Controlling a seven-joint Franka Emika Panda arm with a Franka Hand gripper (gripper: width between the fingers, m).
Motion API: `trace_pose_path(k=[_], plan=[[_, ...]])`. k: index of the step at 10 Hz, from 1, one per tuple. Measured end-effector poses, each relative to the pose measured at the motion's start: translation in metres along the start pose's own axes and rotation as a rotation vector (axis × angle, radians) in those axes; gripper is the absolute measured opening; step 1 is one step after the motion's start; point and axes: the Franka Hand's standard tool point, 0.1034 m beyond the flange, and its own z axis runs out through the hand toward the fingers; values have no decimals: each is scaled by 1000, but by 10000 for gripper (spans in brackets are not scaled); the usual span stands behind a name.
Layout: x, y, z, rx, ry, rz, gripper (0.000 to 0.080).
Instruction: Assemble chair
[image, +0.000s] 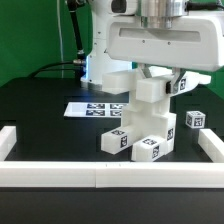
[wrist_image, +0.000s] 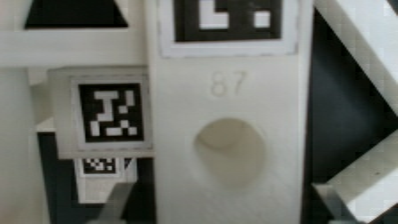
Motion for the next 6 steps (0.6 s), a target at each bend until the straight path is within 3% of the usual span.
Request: trace_pose_path(k=[6], plan=[[1,2,8,-7,1,1,289]])
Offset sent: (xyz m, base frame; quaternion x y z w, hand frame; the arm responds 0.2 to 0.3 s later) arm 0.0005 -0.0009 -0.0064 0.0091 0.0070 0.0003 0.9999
